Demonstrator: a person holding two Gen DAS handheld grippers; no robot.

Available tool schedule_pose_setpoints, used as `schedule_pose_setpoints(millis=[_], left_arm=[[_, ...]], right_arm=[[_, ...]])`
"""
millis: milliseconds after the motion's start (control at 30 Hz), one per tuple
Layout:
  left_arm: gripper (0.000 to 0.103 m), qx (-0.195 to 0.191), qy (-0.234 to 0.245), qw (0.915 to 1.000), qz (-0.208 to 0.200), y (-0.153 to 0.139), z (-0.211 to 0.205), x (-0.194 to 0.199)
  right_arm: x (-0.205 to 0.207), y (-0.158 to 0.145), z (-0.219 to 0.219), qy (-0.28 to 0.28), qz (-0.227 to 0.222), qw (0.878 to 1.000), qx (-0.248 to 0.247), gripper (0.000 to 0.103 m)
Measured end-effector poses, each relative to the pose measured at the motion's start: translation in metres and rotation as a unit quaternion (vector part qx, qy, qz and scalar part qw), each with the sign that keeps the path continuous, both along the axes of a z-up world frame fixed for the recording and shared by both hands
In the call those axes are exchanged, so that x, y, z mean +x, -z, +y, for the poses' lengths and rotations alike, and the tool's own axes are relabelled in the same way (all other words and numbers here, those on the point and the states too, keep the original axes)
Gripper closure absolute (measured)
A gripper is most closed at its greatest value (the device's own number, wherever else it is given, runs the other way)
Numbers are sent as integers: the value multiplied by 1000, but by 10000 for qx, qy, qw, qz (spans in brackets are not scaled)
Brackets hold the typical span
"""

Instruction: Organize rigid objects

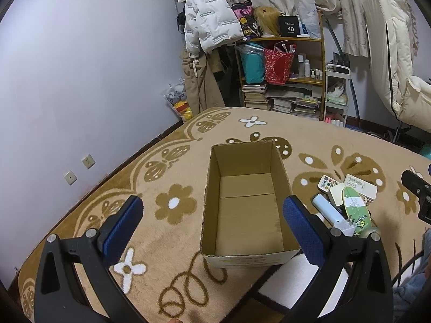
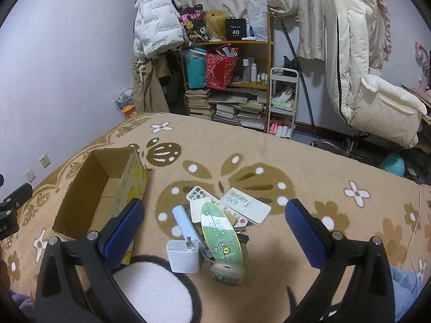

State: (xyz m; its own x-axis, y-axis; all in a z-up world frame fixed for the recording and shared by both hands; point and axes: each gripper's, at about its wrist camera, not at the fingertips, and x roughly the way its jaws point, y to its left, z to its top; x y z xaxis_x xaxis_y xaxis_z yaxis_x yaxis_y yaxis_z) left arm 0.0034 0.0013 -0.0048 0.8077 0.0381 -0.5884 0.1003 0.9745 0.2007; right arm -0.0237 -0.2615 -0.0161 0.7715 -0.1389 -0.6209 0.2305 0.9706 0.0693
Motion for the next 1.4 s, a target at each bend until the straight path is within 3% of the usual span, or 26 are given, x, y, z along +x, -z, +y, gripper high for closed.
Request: schedule_pose_setpoints(millis=[1400], left_arm=[[0, 95, 56, 9999, -8, 3, -4, -3]], right_arm=[[1, 1, -1, 6, 24, 10000, -19, 0]])
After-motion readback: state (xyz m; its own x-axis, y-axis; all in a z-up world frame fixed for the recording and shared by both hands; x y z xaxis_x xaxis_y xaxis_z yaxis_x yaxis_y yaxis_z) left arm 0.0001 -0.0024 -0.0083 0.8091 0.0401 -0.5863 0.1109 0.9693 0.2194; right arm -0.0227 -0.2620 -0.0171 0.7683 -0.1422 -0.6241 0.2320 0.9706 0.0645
